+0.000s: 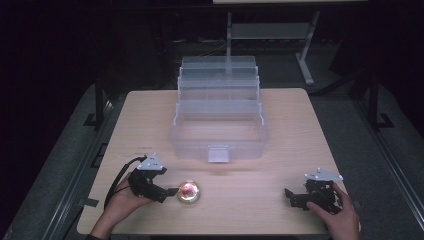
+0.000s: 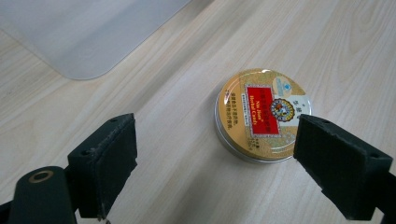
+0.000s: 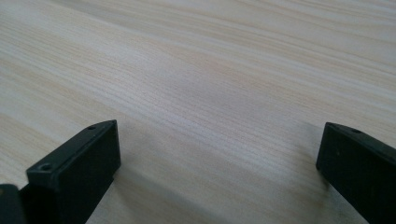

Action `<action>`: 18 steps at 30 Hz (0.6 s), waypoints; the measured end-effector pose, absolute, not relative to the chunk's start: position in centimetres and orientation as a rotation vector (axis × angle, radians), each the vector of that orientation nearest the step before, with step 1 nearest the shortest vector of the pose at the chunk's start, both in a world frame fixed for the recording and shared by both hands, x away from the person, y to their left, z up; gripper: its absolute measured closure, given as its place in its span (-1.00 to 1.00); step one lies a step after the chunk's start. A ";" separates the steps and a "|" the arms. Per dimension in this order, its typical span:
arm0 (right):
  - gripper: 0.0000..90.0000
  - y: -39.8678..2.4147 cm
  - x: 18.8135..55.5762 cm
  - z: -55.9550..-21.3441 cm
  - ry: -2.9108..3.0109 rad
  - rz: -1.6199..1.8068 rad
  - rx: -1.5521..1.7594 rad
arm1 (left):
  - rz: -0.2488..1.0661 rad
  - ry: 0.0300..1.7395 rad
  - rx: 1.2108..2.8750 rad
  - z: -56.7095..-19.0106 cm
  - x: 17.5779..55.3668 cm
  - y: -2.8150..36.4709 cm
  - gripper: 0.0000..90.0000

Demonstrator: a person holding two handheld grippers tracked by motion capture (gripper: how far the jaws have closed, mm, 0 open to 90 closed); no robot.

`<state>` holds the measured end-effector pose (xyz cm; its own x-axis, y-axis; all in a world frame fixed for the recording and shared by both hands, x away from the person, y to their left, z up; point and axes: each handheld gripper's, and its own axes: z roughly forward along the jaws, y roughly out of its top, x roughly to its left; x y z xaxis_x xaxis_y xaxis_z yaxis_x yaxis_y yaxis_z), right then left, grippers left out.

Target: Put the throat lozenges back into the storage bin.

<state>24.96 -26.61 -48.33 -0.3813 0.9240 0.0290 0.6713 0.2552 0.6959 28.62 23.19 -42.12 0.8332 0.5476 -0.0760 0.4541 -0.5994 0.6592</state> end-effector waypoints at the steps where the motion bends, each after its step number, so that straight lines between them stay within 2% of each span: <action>1: -1.00 -26.6 25.0 -48.3 2.147 0.895 1.455 | 0.175 0.723 2.313 -42.1 28.7 23.1 -0.71; 18: -1.00 -26.6 25.0 -48.3 2.147 0.895 1.455 | 0.151 0.685 2.326 -42.1 28.9 21.2 -0.71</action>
